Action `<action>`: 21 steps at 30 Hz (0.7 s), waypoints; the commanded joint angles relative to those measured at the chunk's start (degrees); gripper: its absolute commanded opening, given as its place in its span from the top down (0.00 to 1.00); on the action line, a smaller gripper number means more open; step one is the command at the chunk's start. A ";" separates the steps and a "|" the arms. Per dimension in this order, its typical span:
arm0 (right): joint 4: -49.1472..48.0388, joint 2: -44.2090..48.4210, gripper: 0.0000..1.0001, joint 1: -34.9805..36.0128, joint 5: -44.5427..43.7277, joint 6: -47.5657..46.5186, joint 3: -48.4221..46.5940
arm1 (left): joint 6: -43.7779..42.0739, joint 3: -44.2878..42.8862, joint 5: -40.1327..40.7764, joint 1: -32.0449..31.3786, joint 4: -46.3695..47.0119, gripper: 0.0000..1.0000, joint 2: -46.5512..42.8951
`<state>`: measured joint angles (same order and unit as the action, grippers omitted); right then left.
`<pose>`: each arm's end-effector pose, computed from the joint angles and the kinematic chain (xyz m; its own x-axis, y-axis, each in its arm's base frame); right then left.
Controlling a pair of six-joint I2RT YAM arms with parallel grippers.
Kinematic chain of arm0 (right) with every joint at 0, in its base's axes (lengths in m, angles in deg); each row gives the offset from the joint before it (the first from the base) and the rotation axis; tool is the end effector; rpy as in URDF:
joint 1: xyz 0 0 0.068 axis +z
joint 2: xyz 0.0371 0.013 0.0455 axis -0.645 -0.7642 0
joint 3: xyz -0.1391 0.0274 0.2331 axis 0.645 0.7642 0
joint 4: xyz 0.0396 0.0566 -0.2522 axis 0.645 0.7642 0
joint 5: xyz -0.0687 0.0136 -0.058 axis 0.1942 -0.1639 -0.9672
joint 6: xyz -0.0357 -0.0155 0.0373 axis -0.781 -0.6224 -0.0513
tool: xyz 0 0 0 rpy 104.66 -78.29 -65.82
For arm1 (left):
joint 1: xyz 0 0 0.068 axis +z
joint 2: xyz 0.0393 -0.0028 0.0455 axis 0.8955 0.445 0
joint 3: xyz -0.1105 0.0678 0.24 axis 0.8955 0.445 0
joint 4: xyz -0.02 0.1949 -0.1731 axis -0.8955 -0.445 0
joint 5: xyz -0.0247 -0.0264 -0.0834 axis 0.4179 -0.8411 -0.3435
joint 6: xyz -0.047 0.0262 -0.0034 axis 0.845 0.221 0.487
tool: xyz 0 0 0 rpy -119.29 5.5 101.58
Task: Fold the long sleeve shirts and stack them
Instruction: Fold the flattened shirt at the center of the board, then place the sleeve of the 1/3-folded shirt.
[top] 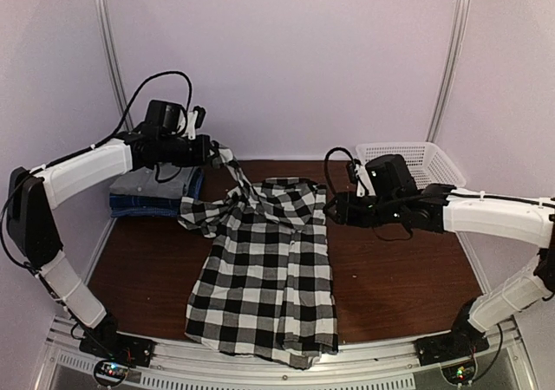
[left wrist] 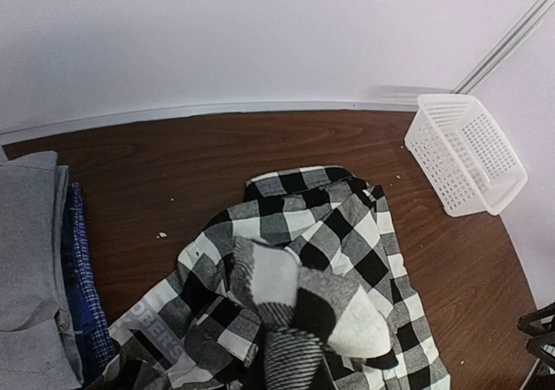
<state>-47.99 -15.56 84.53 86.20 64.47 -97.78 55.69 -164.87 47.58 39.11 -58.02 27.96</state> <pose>0.2122 0.2143 0.2682 -0.8036 0.0804 -0.5897 -0.3462 0.7428 0.5730 0.3438 -0.1639 0.3217 -0.6692 -0.1719 -0.7229 0.2915 0.8341 -0.4682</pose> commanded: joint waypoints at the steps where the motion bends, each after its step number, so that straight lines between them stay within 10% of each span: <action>1: -7.05 -4.68 0.59 -3.62 4.69 -1.23 -0.87 | -0.14 -0.32 5.94 0.11 1.61 1.00 -3.08; 21: -21.48 -27.81 0.84 -8.06 16.19 1.72 -6.50 | -9.83 -1.66 -9.90 -10.19 -1.73 1.00 3.13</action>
<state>-65.59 -43.65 77.82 101.24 65.14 -103.96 49.66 -165.37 40.76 32.84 -59.90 29.77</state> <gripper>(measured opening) 0.161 0.039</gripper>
